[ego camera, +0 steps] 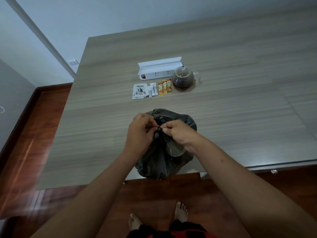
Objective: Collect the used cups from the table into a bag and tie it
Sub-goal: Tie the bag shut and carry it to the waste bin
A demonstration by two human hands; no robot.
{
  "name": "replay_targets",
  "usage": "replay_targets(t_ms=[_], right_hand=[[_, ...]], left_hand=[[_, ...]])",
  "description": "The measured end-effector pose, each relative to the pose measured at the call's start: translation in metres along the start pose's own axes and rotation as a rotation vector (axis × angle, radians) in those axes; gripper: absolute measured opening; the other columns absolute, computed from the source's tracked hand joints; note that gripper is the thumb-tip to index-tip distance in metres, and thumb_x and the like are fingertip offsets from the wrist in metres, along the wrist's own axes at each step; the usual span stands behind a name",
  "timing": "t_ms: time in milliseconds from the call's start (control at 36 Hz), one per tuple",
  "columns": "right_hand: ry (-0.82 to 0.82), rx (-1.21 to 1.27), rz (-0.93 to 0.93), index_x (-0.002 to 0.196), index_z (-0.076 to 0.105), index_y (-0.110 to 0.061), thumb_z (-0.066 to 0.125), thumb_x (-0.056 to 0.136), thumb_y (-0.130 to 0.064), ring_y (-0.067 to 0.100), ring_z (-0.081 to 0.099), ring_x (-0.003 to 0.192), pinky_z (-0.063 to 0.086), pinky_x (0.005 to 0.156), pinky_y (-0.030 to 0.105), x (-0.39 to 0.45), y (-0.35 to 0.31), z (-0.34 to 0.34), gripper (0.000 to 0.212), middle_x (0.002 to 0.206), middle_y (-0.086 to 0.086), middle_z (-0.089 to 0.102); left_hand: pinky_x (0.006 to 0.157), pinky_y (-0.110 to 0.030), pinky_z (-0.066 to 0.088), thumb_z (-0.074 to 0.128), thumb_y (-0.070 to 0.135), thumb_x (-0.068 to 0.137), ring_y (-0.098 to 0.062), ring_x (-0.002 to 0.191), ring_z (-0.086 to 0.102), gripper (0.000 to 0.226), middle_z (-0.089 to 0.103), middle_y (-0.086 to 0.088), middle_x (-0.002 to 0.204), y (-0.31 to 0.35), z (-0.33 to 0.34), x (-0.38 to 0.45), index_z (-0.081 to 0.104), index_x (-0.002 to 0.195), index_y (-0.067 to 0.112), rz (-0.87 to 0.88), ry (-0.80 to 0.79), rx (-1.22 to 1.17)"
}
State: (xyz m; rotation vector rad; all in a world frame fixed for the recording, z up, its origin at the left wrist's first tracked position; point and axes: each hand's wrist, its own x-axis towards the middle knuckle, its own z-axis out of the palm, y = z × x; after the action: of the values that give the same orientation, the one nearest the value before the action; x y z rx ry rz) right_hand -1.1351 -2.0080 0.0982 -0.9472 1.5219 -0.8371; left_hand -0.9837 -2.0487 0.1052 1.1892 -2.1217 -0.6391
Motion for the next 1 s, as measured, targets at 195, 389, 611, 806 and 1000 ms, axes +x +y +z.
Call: replay_targets(t_ms=[195, 389, 611, 806, 1000], right_hand=[[-0.017, 0.344, 0.128, 0.094, 0.068, -0.006, 0.043, 0.1, 0.0, 0.012, 0.051, 0.078, 0.042, 0.069, 0.019, 0.002, -0.003, -0.002, 0.026, 0.084, 0.005, 0.061], [0.033, 0.338, 0.139, 0.11, 0.065, -0.003, 0.043, 0.101, -0.001, 0.011, 0.051, 0.084, 0.04, 0.074, 0.021, 0.007, 0.0, 0.006, 0.024, 0.093, 0.005, 0.061], [0.105, 0.209, 0.095, 0.107, 0.071, -0.006, 0.056, 0.097, -0.006, 0.015, 0.054, 0.081, 0.043, 0.07, 0.02, 0.006, -0.001, 0.006, 0.018, 0.09, 0.008, 0.066], [0.23, -0.172, -0.08, 0.094, 0.076, -0.015, 0.066, 0.092, -0.016, 0.008, 0.062, 0.09, 0.044, 0.08, 0.023, 0.006, 0.003, -0.001, 0.01, 0.088, -0.005, 0.068], [0.31, -0.396, -0.153, 0.091, 0.075, -0.017, 0.065, 0.091, -0.013, -0.004, 0.051, 0.073, 0.031, 0.056, 0.001, 0.011, 0.004, -0.006, 0.011, 0.083, -0.01, 0.063]], left_hand=[[0.083, -0.005, 0.048, 0.075, 0.006, 0.083, 0.004, 0.104, 0.06, 0.012, 0.063, -0.008, 0.121, -0.004, 0.01, -0.012, 0.075, 0.095, 0.003, 0.028, 0.045, -0.071], [0.08, -0.001, 0.044, 0.078, 0.016, 0.083, -0.005, 0.103, 0.06, 0.012, 0.065, -0.004, 0.119, 0.0, 0.014, -0.009, 0.079, 0.091, 0.008, -0.062, 0.065, -0.087], [0.076, 0.0, 0.042, 0.076, 0.003, 0.082, -0.005, 0.1, 0.056, 0.006, 0.055, -0.009, 0.11, -0.004, 0.007, -0.01, 0.076, 0.077, 0.001, -0.024, 0.071, -0.081], [0.085, -0.012, 0.046, 0.077, 0.009, 0.082, -0.011, 0.112, 0.047, 0.011, 0.045, -0.003, 0.115, -0.018, -0.009, -0.005, 0.071, 0.073, 0.007, 0.111, -0.086, -0.017], [0.088, -0.021, 0.043, 0.078, 0.011, 0.08, -0.018, 0.106, 0.048, 0.011, 0.045, -0.008, 0.109, -0.025, -0.022, -0.004, 0.072, 0.072, 0.007, 0.153, -0.122, 0.05]])
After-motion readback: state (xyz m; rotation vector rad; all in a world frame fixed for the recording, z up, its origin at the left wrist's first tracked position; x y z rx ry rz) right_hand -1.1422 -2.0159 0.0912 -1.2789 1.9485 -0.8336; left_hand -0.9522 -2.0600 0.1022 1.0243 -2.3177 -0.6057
